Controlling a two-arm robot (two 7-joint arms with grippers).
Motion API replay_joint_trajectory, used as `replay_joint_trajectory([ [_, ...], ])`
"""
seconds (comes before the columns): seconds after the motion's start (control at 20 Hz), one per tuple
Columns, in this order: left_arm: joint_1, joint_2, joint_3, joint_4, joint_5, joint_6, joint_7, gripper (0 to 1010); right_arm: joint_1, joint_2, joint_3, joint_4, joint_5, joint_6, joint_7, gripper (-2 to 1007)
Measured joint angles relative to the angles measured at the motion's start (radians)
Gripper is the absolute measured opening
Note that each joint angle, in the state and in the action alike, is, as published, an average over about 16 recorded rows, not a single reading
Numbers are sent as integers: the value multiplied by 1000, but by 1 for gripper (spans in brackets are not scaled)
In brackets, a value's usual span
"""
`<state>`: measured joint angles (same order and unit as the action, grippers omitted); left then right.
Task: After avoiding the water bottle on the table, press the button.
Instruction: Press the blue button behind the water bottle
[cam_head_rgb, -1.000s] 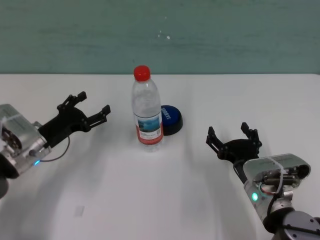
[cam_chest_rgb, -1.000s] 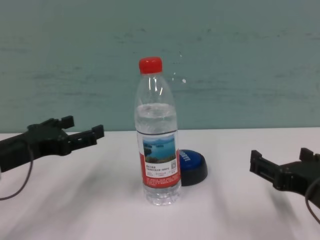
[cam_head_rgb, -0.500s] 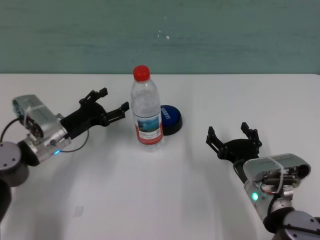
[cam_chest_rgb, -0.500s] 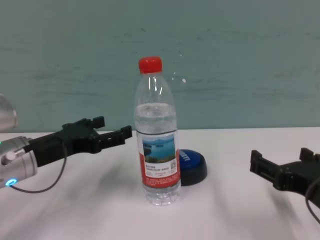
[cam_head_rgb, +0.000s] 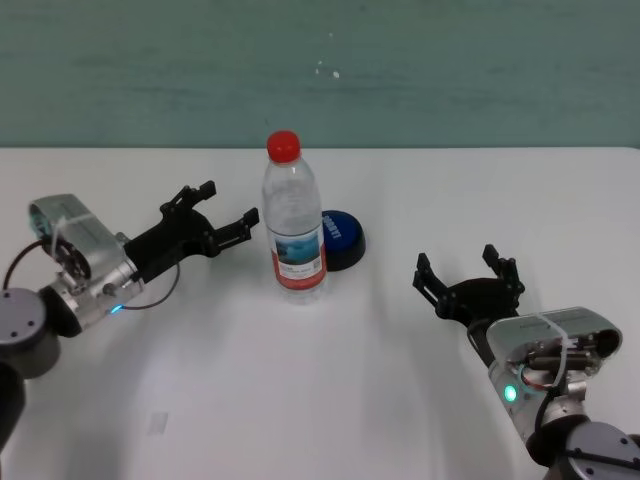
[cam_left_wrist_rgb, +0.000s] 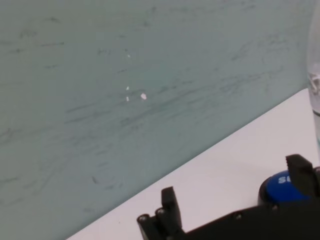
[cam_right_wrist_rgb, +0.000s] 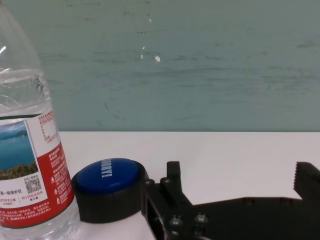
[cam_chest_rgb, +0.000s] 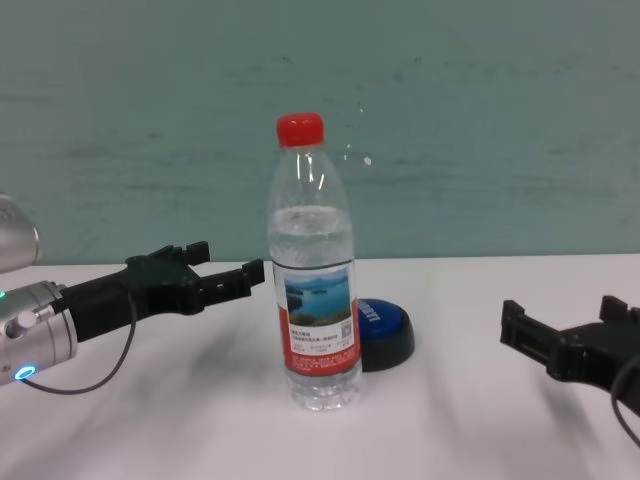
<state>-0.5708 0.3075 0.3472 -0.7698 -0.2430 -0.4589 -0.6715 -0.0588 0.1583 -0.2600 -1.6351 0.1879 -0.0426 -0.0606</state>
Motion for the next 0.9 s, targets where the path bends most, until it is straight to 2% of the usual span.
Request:
replay_joint_trajectory([
  [0.55, 21, 14, -5, -34, 4, 12, 16, 1000, 0, 0, 0, 0, 0, 0, 0, 1004],
  [0.7, 37, 23, -10, -63, 8, 19, 32, 1000, 0, 0, 0, 0, 0, 0, 0, 1004],
  [0.9, 75, 44, -22, -129, 16, 37, 62, 1000, 0, 0, 0, 0, 0, 0, 0, 1004],
])
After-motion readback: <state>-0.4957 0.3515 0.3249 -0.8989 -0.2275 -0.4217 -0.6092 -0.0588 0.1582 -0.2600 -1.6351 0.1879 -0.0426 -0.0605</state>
